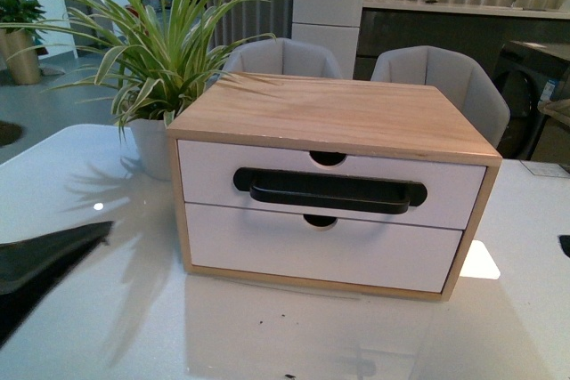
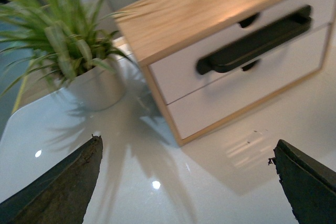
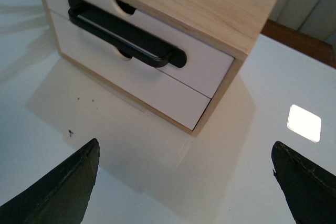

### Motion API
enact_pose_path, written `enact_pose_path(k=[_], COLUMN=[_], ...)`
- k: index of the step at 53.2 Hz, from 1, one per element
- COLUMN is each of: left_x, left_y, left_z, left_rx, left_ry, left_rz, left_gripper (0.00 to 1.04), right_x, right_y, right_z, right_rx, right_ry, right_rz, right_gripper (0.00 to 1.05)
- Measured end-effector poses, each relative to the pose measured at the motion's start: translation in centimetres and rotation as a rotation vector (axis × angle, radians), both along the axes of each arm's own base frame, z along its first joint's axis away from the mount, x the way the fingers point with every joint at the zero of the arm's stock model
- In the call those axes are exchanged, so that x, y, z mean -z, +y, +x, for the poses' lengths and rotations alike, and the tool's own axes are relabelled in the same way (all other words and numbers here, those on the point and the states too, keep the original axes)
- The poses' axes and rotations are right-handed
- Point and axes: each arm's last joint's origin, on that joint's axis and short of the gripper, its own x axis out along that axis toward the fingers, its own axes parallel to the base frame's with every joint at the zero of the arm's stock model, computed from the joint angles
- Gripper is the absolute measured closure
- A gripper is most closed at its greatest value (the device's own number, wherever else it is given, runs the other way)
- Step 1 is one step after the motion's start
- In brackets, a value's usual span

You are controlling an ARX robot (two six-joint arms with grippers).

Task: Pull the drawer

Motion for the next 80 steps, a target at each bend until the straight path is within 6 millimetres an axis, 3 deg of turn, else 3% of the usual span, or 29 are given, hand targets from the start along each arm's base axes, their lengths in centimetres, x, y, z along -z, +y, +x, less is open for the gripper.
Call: enact_pose_path(k=[21, 30, 49, 68, 80], left_x=[0.4, 1.2, 1.7, 2.8, 3.3], left_y=[-6.1, -7.7, -9.2, -9.1, -9.2], left_z=[9.4, 11.8, 16.1, 18.8, 19.5], left_rx=[0.420, 0.498, 0.526, 0.502, 0.512], left_ry=[0.145, 0.197, 0.205, 0.231, 0.243], left_rz=[0.193, 0.273, 0.327, 0.368, 0.371], left_gripper=[0.07, 0.07, 0.07, 0.07, 0.07], right_x=[0.3, 0.7, 1.6, 1.4, 1.6], right_y=[1.6, 2.4, 4.6, 5.6, 6.1], right_z=[7.1, 9.6, 13.7, 15.2, 15.9], right_rx=[-0.269, -0.360, -0.458, -0.508, -0.521], right_ry=[0.134, 0.150, 0.191, 0.210, 0.213], right_rz=[-0.219, -0.241, -0.257, -0.258, -0.260], right_gripper=[0.09, 0.09, 0.09, 0.09, 0.09])
